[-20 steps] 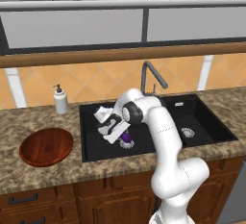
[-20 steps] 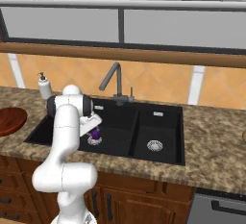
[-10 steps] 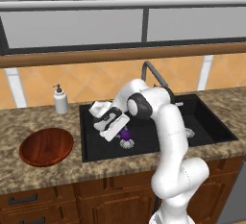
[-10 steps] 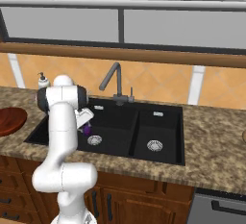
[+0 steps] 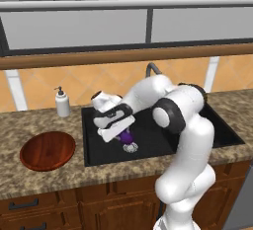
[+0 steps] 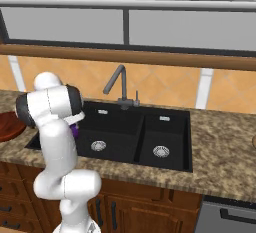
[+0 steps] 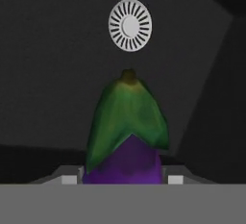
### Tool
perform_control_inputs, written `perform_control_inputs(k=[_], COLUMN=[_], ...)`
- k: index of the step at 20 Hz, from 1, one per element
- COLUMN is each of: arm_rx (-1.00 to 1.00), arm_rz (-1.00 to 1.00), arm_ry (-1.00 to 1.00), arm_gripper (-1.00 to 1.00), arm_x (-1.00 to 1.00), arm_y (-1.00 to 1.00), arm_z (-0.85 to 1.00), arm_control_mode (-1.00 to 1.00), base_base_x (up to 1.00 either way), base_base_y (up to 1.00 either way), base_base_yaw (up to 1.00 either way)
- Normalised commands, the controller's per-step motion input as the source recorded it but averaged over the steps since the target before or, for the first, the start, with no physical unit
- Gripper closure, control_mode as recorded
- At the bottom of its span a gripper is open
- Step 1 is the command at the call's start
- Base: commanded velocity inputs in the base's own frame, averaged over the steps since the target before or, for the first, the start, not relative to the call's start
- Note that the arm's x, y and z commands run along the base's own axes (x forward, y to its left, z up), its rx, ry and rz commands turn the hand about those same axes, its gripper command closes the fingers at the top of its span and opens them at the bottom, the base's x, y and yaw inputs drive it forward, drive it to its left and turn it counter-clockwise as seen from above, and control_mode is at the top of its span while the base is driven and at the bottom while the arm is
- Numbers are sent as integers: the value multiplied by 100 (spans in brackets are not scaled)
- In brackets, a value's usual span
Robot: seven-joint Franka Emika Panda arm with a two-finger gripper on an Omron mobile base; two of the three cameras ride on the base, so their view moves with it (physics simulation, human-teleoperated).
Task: Pick the eggplant from the sink and place it in the bowl. Then pick the bowl and place it in the microwave. Then close the microwave door and press the start button.
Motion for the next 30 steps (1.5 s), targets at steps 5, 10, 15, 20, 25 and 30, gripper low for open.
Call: perform_control_inputs(k=[5, 10, 15, 20, 25, 30], arm_rx=[11, 13, 10, 14, 4, 0], arm_rz=[0, 0, 0, 0, -11, -16], arm_ry=[0, 2, 3, 0, -1, 0], arm_gripper=[100, 100, 100, 100, 100, 100], arm_x=[-52, -49, -34, -15, 4, 24], arm_y=[77, 100, 100, 100, 100, 88], arm_z=[100, 100, 68, 18, 0, -35], arm_control_mode=[-100, -100, -100, -100, -100, -100], base_base_x=[0, 0, 0, 0, 0, 0], base_base_y=[0, 0, 0, 0, 0, 0], base_base_yaw=[0, 0, 0, 0, 0, 0])
